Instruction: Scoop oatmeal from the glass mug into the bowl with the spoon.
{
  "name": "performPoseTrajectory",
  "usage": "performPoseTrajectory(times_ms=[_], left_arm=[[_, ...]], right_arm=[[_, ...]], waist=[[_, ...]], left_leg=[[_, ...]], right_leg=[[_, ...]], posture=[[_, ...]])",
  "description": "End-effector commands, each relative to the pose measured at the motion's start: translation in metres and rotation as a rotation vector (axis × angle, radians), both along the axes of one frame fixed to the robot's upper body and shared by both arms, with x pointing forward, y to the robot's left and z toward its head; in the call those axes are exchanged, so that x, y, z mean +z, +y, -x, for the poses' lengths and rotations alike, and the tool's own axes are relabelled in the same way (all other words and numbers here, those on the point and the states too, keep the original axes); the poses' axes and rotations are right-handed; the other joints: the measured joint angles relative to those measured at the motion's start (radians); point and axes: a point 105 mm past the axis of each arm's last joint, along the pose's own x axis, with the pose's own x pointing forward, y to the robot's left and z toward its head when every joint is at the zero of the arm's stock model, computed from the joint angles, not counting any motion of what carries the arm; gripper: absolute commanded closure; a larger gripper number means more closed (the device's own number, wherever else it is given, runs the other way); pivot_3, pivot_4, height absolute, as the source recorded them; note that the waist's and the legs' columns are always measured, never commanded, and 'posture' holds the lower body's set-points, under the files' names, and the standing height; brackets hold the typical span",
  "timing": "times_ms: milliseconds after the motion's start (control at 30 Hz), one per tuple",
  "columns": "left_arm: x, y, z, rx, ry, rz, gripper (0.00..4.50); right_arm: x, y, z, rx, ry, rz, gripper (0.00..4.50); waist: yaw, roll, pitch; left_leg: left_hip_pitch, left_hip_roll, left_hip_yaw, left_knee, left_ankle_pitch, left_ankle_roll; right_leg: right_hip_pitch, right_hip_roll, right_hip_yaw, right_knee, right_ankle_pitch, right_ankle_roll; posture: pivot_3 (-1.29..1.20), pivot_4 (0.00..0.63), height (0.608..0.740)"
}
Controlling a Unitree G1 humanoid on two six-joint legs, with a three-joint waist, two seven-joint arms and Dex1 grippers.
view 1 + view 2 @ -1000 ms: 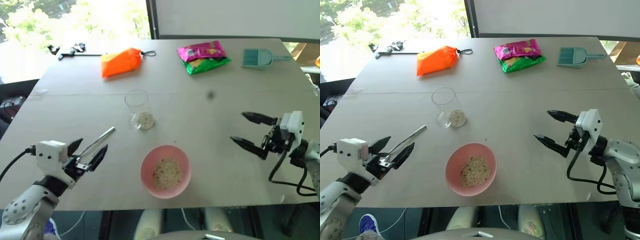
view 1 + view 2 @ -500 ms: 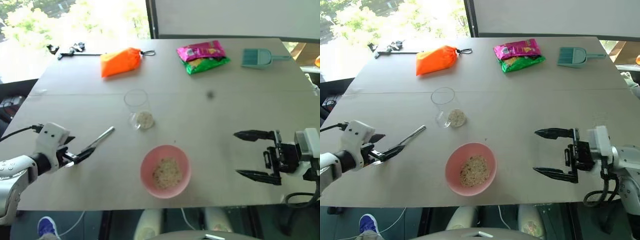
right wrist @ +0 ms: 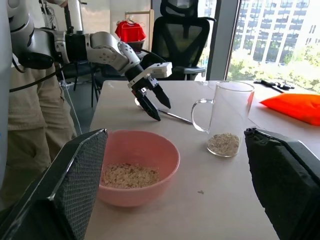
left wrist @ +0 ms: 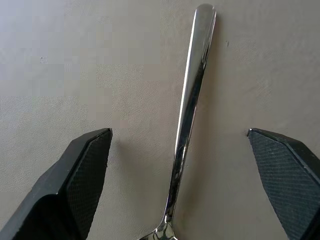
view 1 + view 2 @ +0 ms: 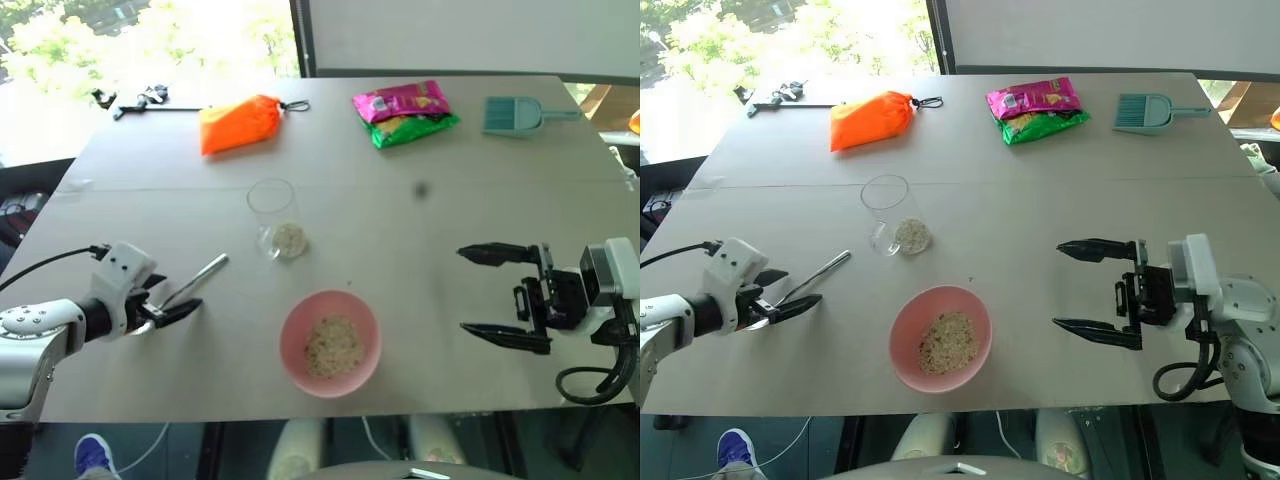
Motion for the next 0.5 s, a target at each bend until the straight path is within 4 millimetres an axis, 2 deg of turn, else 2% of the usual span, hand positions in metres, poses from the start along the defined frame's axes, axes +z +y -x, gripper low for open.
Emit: performPoseTrajectory(times_ms=[33,200,300,400,433,500], left_arm=[[-0.005,0.000,0.001,-0.002,0.031,-0.021,0.00],[-0.012,0.005,0.003,0.035,0.092,-0.020,0.00],[-0.020,0.005,0.006,0.059,0.161,0.018,0.77],[-0.025,0.005,0.004,0.088,0.196,0.060,2.22],[-0.026,0.006,0.002,0.093,0.199,0.064,2.54],[-0.026,0.006,-0.001,0.096,0.198,0.073,3.58]], right_arm=[[0.012,0.006,0.004,0.027,-0.024,-0.022,0.07],[0.012,0.006,0.003,0.021,-0.017,-0.014,0.07],[0.011,0.008,0.003,0.016,-0.013,-0.014,0.00],[0.010,0.011,0.003,0.014,-0.013,-0.011,0.00],[0.010,0.012,0.003,0.013,-0.012,-0.011,0.00],[0.011,0.014,0.003,0.010,-0.012,-0.009,0.00]], waist=[[0.000,0.000,0.000],[0.001,0.001,0.000],[0.000,0.002,-0.001],[0.000,0.004,-0.002],[0.000,0.005,-0.003],[-0.001,0.006,-0.003]], left_leg=[[0.000,0.000,0.000,0.000,0.000,0.000],[0.000,0.000,0.000,0.000,-0.001,0.001],[0.001,0.000,0.000,0.000,-0.001,0.002],[0.003,0.000,0.001,0.000,-0.001,0.002],[0.004,0.000,0.001,0.000,-0.001,0.002],[0.004,0.000,0.002,0.000,-0.001,0.002]], right_leg=[[0.000,0.000,0.000,0.000,0.000,0.000],[0.000,0.000,0.000,0.001,0.000,0.000],[0.000,0.000,0.000,0.003,0.000,0.000],[0.000,0.000,0.002,0.005,0.000,0.000],[0.000,0.000,0.002,0.005,0.000,0.000],[0.000,0.000,0.003,0.006,0.000,0.000]], posture=[[0.00,0.150,0.740],[0.00,0.150,0.740],[0.00,0.150,0.740],[0.00,0.150,0.740],[0.00,0.150,0.740],[0.00,0.150,0.740]])
